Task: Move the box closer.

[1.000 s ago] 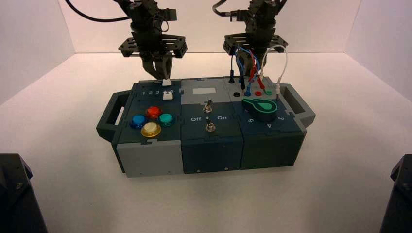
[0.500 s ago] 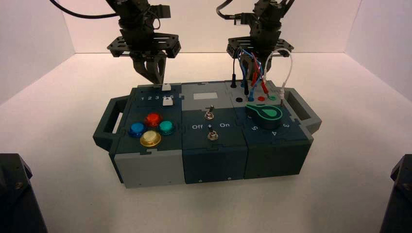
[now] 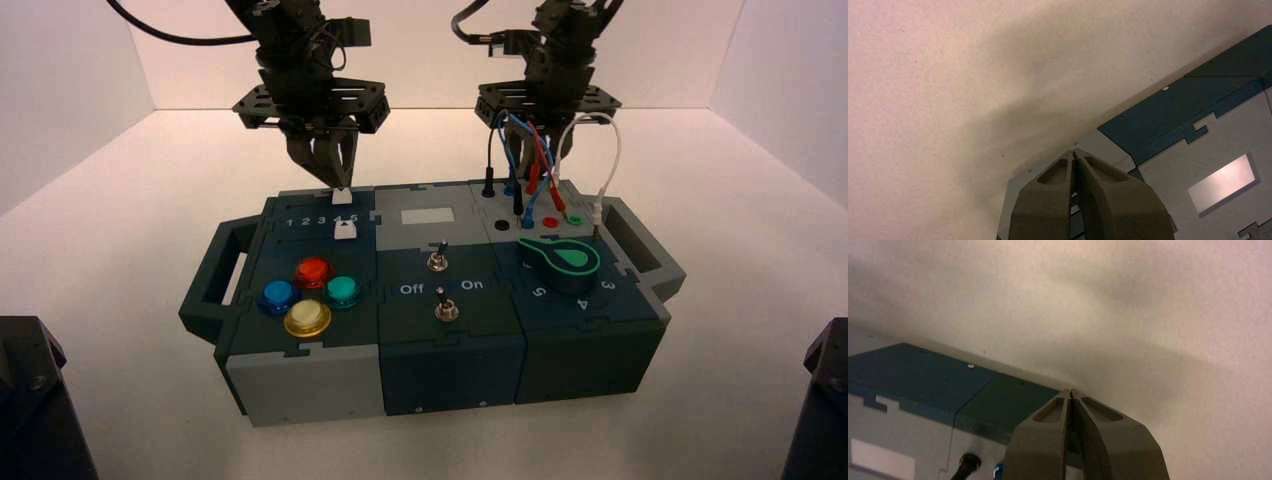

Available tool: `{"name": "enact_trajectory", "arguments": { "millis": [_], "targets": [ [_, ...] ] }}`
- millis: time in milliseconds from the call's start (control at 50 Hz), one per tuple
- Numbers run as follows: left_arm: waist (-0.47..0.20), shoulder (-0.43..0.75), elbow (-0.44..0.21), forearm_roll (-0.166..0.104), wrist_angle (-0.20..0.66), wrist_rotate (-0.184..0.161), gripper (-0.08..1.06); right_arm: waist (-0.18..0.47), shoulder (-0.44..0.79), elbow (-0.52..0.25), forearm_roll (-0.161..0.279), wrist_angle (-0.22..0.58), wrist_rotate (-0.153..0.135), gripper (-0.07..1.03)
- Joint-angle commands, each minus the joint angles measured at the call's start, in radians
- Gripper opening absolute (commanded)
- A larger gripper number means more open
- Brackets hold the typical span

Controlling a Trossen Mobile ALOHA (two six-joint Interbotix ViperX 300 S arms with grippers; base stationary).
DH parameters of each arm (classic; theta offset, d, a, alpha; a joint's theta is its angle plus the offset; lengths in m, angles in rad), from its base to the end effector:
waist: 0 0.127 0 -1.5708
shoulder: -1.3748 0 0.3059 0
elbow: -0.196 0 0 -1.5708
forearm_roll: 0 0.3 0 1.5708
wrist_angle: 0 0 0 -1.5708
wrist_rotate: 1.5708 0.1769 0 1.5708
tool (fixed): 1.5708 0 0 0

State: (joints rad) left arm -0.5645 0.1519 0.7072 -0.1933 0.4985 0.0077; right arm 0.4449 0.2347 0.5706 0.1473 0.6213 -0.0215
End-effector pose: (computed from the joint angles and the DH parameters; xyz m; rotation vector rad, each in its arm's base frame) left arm 0.2776 -0.1950 0.0155 0.1875 1.3685 -0.4407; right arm 0.3201 0.1694 0.0144 -0.1767 1.4298 0.3664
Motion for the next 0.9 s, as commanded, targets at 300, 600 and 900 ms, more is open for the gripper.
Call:
{"name": "enact_trajectory", "arguments": {
  "millis": [300,600,900],
  "targets": [
    [-0.034,-0.069,0.063,-0.017,0.011,-0.002,-0.03,0.012,-0.071,0.061,0.021,-0.008,-0.002,-0.02],
    [-0.032,-0.074,0.063,-0.006,-0.006,0.005,-0.03,0.014,-0.075,0.067,0.025,-0.051,-0.002,-0.02],
    [-0.017,-0.112,-0.067,0.026,0.097,0.012,-0.03,0.012,-0.178,-0.028,-0.005,0.031,-0.002,-0.02]
  ]
}}
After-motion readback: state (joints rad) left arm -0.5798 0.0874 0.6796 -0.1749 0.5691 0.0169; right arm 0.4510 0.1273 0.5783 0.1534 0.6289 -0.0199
